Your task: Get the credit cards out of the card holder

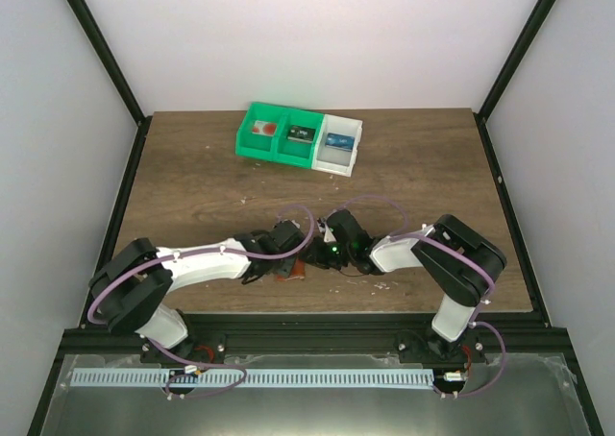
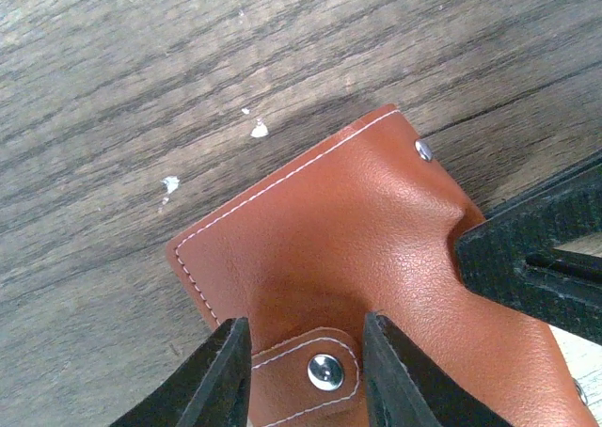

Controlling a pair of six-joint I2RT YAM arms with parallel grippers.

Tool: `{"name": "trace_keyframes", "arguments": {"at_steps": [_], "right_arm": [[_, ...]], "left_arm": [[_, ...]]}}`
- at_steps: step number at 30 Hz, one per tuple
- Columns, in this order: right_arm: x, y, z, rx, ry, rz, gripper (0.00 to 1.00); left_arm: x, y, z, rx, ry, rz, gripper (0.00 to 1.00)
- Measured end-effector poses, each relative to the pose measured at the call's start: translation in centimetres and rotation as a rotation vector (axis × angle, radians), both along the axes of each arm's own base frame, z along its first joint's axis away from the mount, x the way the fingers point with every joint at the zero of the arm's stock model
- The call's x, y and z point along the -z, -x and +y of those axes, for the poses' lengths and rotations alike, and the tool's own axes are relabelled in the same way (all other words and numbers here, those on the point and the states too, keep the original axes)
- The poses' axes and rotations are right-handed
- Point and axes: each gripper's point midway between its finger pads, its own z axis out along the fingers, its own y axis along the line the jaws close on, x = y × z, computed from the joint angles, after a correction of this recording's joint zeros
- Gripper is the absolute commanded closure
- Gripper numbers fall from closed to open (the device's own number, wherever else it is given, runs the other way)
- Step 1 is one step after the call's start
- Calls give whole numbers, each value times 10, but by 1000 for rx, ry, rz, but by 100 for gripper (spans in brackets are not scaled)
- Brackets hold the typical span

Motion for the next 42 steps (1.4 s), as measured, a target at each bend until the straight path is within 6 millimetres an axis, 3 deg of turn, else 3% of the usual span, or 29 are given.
{"name": "trace_keyframes", "arguments": {"at_steps": [24,37,42], "right_arm": [[2,-3,-4,37,27,-27,100],[3,-6,-15,87,58,-33,100],[4,-8,-17,101,72,-42,95]], "left_arm": [[-5,-1,2,-9,-66,5,72],[-4,2,20,-42,-139,8,72],[-6,1,13,-43,-99,9,83]]}}
